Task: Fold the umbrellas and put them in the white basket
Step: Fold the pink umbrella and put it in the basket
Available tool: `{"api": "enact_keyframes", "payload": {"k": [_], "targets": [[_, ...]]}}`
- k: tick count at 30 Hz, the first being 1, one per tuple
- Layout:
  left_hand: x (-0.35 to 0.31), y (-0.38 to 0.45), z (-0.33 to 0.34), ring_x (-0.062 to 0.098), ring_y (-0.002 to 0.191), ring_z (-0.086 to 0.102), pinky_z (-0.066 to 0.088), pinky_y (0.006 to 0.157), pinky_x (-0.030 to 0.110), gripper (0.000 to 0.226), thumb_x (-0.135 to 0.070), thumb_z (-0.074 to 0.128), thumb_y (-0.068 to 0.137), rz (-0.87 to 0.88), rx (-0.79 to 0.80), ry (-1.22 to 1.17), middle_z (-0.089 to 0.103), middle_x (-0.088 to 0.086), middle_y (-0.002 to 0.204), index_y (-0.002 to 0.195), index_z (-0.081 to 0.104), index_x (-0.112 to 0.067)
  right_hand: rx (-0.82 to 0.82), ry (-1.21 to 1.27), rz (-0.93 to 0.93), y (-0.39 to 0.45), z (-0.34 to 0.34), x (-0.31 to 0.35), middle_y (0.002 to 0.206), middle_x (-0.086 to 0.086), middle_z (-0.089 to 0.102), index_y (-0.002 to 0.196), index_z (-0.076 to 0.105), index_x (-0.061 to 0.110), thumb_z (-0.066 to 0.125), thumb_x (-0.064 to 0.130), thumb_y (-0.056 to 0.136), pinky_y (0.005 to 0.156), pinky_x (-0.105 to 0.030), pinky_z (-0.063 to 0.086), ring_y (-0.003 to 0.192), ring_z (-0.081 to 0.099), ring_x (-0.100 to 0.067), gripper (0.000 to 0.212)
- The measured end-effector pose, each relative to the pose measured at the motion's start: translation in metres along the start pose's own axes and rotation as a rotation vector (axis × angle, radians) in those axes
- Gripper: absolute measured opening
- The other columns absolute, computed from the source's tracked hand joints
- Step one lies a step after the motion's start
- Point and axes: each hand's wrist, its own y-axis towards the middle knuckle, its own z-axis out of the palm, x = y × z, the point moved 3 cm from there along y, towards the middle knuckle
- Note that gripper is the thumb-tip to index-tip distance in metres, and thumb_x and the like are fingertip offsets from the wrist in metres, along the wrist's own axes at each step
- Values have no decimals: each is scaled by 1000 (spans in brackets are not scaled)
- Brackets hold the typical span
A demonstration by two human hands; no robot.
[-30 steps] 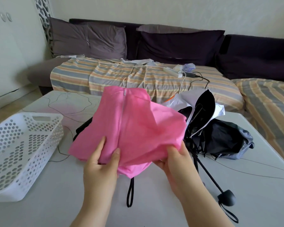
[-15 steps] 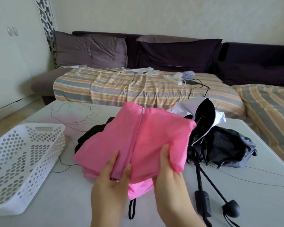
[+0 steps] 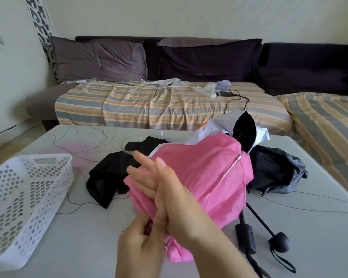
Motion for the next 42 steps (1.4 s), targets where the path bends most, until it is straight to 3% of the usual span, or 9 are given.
{"api": "enact_keyframes", "payload": {"k": [3, 8, 13, 17, 20, 24, 30, 36, 42], "targets": [[5, 3, -1, 20, 51, 46, 38, 57, 32, 30, -34, 64, 83, 9, -19, -60, 50, 27, 56, 60, 60, -16, -111, -89, -186, -19, -8, 11, 116, 12, 69, 111, 67, 32, 46, 48, 87, 99, -17, 41, 113, 59, 2, 36], [1, 9, -6, 20, 36, 48, 37, 44, 26, 26, -11, 56, 91, -37, -114, -165, 60, 15, 53, 112, 50, -25, -865, -823, -569, -33, -43, 17, 85, 19, 58, 90, 68, 21, 49, 22, 83, 77, -19, 40, 84, 53, -11, 20], [-8, 6, -11, 10, 53, 60, 44, 46, 17, 76, -8, 56, 91, -11, -164, -166, 64, -1, 116, 147, 17, -40, -637, -809, -511, -26, -58, 13, 109, 10, 63, 105, 72, 16, 57, 13, 85, 85, -2, 37, 102, 54, 6, 25], [-10, 13, -15, 24, 74, 61, 54, 64, 30, 63, -5, 51, 94, -46, -136, -295, 63, -7, 110, 123, 48, -60, -920, -534, -426, -43, -59, 6, 86, 8, 59, 87, 58, 27, 57, 8, 90, 69, -5, 40, 80, 56, 2, 19], [-7, 15, -17, 23, 42, 43, 38, 37, 21, 35, -6, 47, 95, -165, -140, -429, 55, 16, 60, 100, 73, -28, -656, -564, -19, -36, -47, -17, 80, 10, 60, 93, 54, 23, 58, 23, 93, 66, -9, 47, 71, 58, 7, 4], [-12, 18, -14, 17, 23, 36, 27, 28, 11, 28, -18, 36, 98, -278, 74, -665, 48, 14, 47, 93, 62, -10, -632, -693, 219, -28, -57, -44, 113, 4, 43, 135, 34, 18, 58, 44, 90, 102, -40, 41, 117, 49, -18, 57], [-11, 21, -17, 15, 25, 35, 24, 28, 9, 31, -29, 35, 95, -378, 156, -864, 49, 12, 50, 78, 50, -9, -682, -147, 382, -27, -69, -45, 124, -2, 54, 138, 37, 21, 61, 53, 83, 88, -32, 41, 110, 53, -17, 68], [-13, 17, -13, 11, 26, 32, 18, 29, 10, 45, -36, 39, 93, -424, 175, -956, 48, 10, 51, 63, 56, -7, -685, -243, 187, -23, -76, -51, 71, -13, 53, 77, 54, -4, 61, 39, 90, 68, -36, 48, 69, 51, -23, 45], [-11, 19, -15, 12, 28, 38, 21, 28, 10, 40, -47, 58, 80, -388, 90, -785, 52, 11, 55, 85, 55, -8, -998, -499, -31, -38, -77, -24, 74, 2, 48, 78, 48, 26, 65, 17, 86, 52, -16, 32, 62, 45, -11, 21]]}}
